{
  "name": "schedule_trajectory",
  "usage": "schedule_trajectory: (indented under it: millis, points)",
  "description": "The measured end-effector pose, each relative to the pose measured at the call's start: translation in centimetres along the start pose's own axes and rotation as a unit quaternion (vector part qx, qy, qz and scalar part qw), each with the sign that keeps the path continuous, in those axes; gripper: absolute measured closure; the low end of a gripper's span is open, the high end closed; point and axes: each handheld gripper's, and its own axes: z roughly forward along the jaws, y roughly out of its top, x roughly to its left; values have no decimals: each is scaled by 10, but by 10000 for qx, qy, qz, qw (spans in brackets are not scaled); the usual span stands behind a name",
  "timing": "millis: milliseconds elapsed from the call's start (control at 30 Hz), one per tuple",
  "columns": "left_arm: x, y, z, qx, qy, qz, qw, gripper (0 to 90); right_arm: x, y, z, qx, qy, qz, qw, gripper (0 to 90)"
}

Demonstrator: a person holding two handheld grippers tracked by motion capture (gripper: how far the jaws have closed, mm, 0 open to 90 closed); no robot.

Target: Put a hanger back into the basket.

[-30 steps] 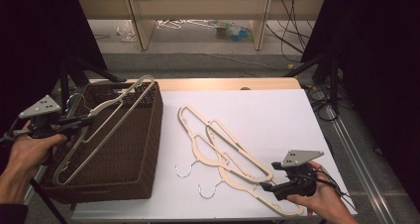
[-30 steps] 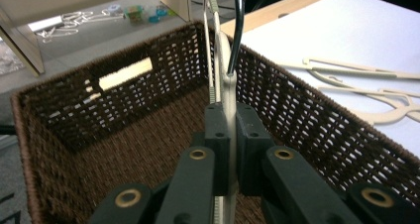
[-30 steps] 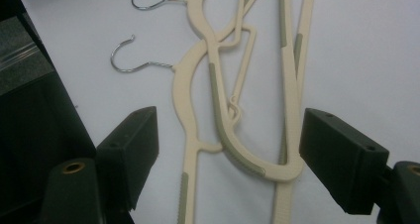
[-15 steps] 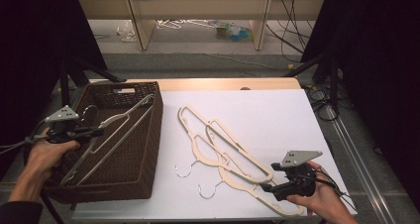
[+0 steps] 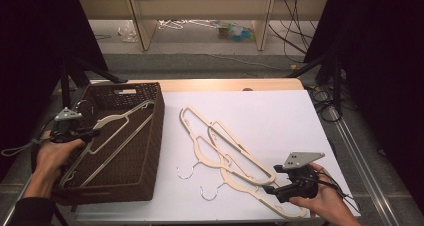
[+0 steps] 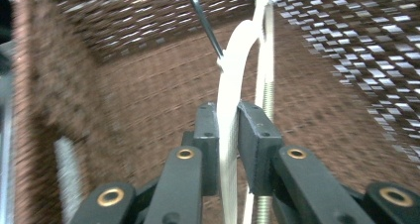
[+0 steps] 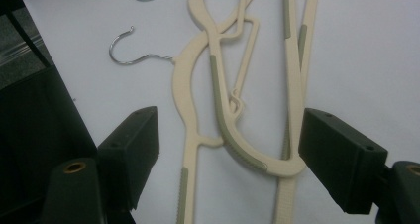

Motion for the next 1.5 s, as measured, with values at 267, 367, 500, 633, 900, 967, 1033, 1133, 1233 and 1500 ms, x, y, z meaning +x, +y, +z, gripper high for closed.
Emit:
schedule_trajectory:
  millis: [267, 367, 500, 633, 900, 967, 1033, 1133, 1233, 1500]
  points:
    - [15, -18, 1, 163, 230, -562, 9980, 676, 0, -2, 3, 5, -1, 26, 10000, 246]
    - [16, -21, -1, 107, 437, -663, 9968, 615, 0, -2, 5, 23, 12, 19, 10000, 246]
    - [12, -18, -11, -154, 464, -741, 9961, 528, 0, -2, 5, 79, 56, 42, 9999, 246]
    - [-12, -10, -24, -782, 96, -621, 9950, 476, -1, -3, 7, -22, 23, 79, 10000, 248]
    - [-81, 0, -52, -1597, -596, -297, 9849, 313, -5, -5, 10, -160, -14, 43, 9999, 244]
    - [-103, 1, -56, -1765, -833, -25, 9808, 276, -6, -5, 10, -212, -32, 100, 9997, 241]
    - [-121, 2, -56, -1917, -964, 33, 9767, 260, -6, -5, 10, -240, -32, 105, 9997, 241]
    - [-150, 2, -55, -2018, -1270, 175, 9710, 207, -4, -4, 9, -309, -70, 129, 9994, 240]
    - [-172, 1, -55, -2065, -1530, 313, 9659, 190, -2, -4, 10, -340, -86, 117, 9993, 236]
    - [-212, -2, -50, -2177, -1929, 536, 9553, 172, -1, -5, 12, -267, -38, 120, 9996, 232]
